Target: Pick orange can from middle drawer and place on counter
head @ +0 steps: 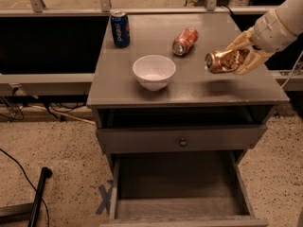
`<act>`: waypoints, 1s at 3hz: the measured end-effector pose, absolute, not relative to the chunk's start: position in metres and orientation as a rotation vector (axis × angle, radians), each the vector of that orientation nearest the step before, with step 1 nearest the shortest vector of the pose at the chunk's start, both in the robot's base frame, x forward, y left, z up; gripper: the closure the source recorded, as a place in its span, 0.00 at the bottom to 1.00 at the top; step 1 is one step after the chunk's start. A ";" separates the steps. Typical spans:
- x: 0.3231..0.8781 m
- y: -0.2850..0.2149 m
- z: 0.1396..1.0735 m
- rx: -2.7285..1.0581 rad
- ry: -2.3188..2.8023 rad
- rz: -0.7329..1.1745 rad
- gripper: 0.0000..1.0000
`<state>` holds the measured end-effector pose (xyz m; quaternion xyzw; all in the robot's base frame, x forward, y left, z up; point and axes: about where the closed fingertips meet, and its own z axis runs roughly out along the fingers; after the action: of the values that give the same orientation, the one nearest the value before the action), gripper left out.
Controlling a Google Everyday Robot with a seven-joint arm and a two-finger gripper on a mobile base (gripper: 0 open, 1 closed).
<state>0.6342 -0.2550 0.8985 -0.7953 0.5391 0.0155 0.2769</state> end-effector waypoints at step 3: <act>0.653 -0.264 0.842 -2.111 1.578 0.137 0.38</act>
Offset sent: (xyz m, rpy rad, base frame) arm 0.0011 -0.0246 -0.0828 -0.0399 0.2468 -0.0847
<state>0.6533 -0.2636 0.8418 -0.7747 0.5793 0.0503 0.2486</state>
